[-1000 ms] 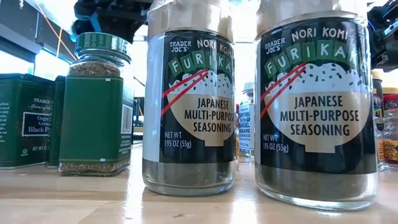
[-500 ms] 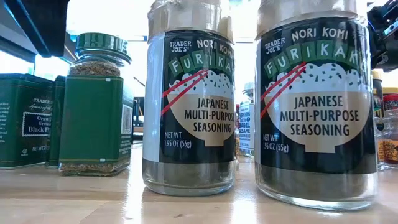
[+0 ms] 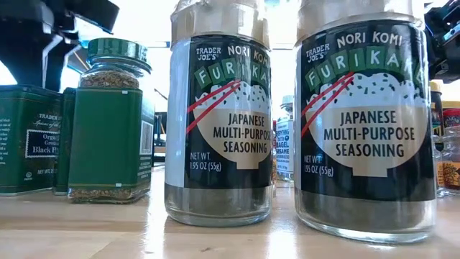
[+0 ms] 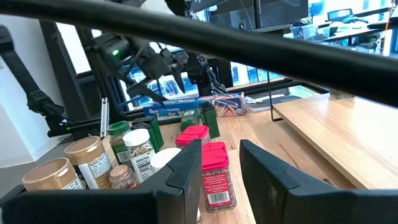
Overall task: Shelf spices
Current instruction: Put the green seasoning bottle on the shelf and align it with the other green seasoning bottle
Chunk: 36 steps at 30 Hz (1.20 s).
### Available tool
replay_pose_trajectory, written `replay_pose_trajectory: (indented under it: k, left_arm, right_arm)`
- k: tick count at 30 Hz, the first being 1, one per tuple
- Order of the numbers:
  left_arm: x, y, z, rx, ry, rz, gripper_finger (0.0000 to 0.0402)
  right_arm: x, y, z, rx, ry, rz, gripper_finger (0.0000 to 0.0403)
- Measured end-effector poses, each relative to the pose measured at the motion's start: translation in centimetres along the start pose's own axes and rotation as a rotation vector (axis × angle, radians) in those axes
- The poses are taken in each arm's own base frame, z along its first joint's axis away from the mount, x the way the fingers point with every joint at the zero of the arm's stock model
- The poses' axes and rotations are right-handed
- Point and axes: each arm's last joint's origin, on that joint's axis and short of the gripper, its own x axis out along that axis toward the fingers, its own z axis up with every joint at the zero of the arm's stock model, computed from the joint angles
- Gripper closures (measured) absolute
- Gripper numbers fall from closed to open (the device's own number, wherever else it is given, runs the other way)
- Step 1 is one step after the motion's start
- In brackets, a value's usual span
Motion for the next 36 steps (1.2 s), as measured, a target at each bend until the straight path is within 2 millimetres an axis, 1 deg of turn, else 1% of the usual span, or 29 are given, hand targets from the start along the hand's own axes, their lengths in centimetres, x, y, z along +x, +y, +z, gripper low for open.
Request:
replay_pose_trajectory:
  k: [3, 5, 7, 10, 15, 18, 23, 25, 27, 31, 32, 36]
  left_arm:
    - [0.2, 1.6, 0.0, 0.094, -0.055, -0.118, 0.0084]
    - [1.0, 2.5, 0.0, 0.167, -0.066, -0.164, 0.0084]
    - [1.9, 3.1, -0.2, 0.25, -0.078, -0.178, 0.0084]
    - [3.5, 3.5, -0.4, 0.351, -0.078, -0.178, 0.0084]
    - [6.0, 3.8, -0.8, 0.365, -0.008, -0.124, 0.0084]
    - [7.3, 3.9, -0.8, 0.356, -0.002, -0.095, 0.0084]
    - [9.3, 3.3, -0.6, 0.323, -0.003, -0.18, 0.009]
    - [9.7, 3.2, -0.5, 0.295, 0.004, -0.188, 0.0104]
    - [10.0, 3.1, -0.6, 0.277, 0.017, -0.183, 0.0128]
    - [9.9, 3.1, -0.6, 0.242, 0.022, -0.202, 0.0203]
    - [9.8, 3.1, -0.6, 0.226, 0.029, -0.217, 0.0214]
    - [8.9, 3.3, -0.7, 0.171, 0.036, -0.268, 0.0214]
  right_arm:
    - [0.0, 0.0, 0.0, 0.0, 0.0, 0.0, 0.03]
    - [0.0, 0.0, 0.0, 0.0, 0.0, 0.0, 0.03]
    - [0.0, 0.0, 0.0, 0.0, 0.0, 0.0, 0.03]
    - [0.0, 0.0, 0.0, 0.0, -0.001, 0.0, 0.03]
    - [0.0, 0.0, 0.0, 0.0, 0.0, 0.001, 0.03]
    - [0.0, 0.0, 0.0, 0.0, 0.0, 0.0, 0.03]
    - [0.0, 0.0, 0.0, 0.0, -0.001, 0.0, 0.03]
    - [0.0, 0.0, 0.0, 0.0, 0.0, 0.0, 0.03]
    - [0.0, 0.0, 0.0, 0.0, -0.001, 0.0, 0.03]
    - [0.0, 0.0, 0.0, 0.0, 0.0, 0.001, 0.03]
    - [0.0, 0.0, 0.0, 0.0, 0.0, 0.0, 0.03]
    - [0.0, 0.0, 0.0, 0.0, 0.0, 0.0, 0.03]
